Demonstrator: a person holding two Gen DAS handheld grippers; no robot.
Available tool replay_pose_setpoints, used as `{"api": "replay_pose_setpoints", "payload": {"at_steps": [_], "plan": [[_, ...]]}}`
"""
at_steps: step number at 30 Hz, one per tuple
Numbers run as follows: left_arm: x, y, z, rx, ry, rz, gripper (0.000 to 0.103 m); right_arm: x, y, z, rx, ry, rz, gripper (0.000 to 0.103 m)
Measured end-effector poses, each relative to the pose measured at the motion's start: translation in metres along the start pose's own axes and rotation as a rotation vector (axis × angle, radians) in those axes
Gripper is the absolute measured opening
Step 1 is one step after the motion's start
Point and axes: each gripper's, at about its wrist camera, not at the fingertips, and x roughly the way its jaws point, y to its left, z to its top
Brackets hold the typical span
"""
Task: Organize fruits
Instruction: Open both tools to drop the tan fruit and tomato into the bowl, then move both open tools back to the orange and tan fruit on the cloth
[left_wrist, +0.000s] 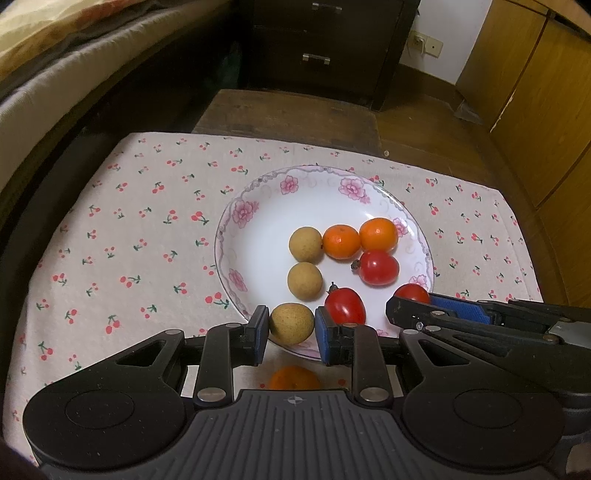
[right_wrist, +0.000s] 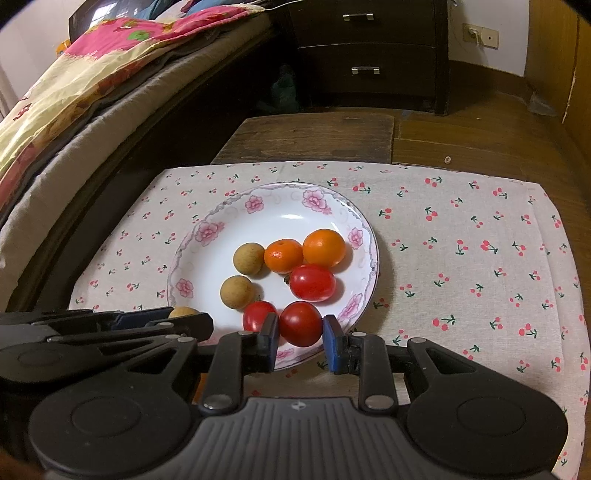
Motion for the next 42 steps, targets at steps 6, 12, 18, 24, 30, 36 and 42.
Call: {"api": "replay_pose_setpoints", "payload": {"at_steps": [6,12,18,24,30,36,42], "plan": [[-0.001,0.0,0.0,-0.001,-0.003,0.006,0.037,0.0,-0.001,0.001,0.003,-0.002,0.0,0.029],[-0.003,0.001,0.001,-0.008,-0.011,0.001,0.042,-0.003,-0.003,0.001,0.014,-0.014,-0.007,0.029],[-0.008,-0.001,0.001,0.0,-0.026,0.001,0.046,-0.005,-0.006,0.0,0.027,-0.023,-0.017,0.029],[-0.01,-0.001,0.001,-0.004,-0.032,-0.003,0.048,-0.009,-0.005,-0.001,0.029,-0.035,-0.022,0.029],[-0.014,0.0,0.0,-0.006,-0.041,-0.007,0.051,-0.013,-0.004,-0.002,0.031,-0.047,-0.024,0.03],[-0.02,0.001,0.0,-0.012,-0.053,-0.013,0.055,-0.018,-0.003,-0.002,0.031,-0.056,-0.025,0.031],[-0.021,0.002,-0.001,-0.014,-0.054,-0.016,0.055,-0.018,-0.004,-0.002,0.031,-0.055,-0.024,0.033]]}}
